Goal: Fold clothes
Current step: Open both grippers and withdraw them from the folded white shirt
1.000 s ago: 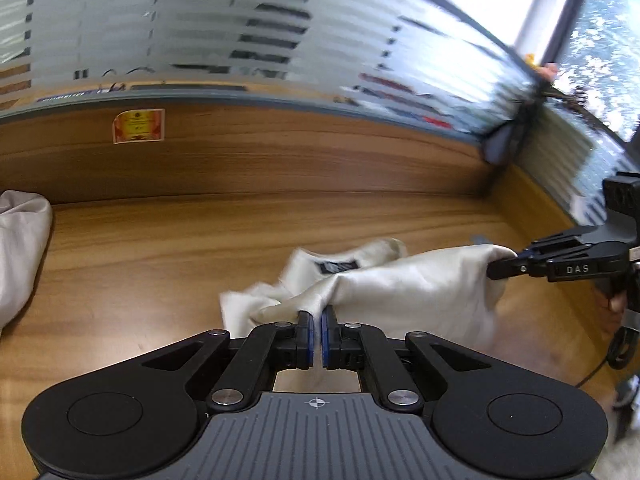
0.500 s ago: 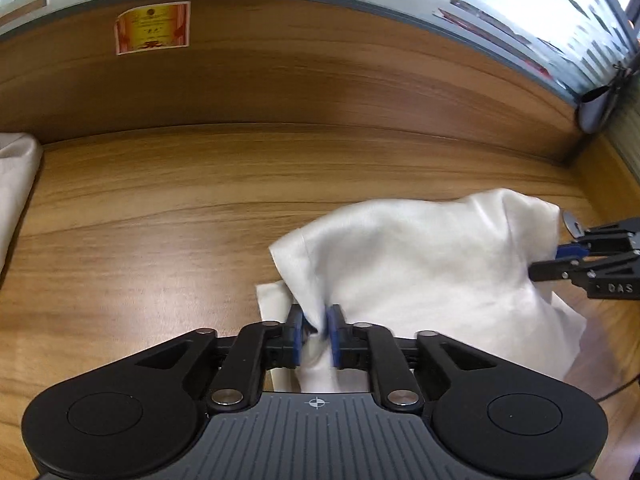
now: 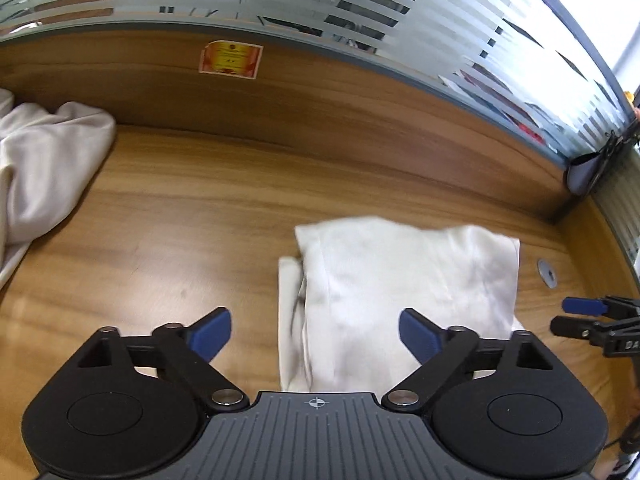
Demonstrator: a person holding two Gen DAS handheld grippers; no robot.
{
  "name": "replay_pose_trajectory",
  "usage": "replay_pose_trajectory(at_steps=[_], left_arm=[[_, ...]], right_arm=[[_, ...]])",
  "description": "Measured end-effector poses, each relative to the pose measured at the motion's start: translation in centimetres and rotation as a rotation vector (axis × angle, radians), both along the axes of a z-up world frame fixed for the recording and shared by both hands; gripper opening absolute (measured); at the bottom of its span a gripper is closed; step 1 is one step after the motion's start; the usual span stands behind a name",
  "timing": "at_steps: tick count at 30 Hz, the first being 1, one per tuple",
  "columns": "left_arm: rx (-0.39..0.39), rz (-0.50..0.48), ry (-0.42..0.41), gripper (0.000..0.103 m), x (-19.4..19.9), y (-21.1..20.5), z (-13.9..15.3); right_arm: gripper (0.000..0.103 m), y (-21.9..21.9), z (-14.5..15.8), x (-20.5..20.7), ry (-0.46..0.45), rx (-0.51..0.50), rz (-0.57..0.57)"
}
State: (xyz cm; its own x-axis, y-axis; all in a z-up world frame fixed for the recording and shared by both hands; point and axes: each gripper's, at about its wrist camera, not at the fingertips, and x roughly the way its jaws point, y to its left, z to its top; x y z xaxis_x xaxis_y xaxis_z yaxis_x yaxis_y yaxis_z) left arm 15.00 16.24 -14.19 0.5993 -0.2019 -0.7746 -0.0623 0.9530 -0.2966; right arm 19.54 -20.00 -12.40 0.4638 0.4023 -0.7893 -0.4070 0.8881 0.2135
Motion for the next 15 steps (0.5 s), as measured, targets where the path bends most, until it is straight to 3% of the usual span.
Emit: replay_pose_trajectory(at_steps=[7,15], left_arm=[[0.068,0.023,0.024,0.103,-4.0,-1.0,0.6],[0.129,0.016,0.059,0.103,-7.1,-2.6,0.7]], right_arm=[[0.088,0.2,1.8,-2.3,-0.042,0.024,0.005],[0.089,2.9,3.0,0.6,-0.077,0.054,0.066]])
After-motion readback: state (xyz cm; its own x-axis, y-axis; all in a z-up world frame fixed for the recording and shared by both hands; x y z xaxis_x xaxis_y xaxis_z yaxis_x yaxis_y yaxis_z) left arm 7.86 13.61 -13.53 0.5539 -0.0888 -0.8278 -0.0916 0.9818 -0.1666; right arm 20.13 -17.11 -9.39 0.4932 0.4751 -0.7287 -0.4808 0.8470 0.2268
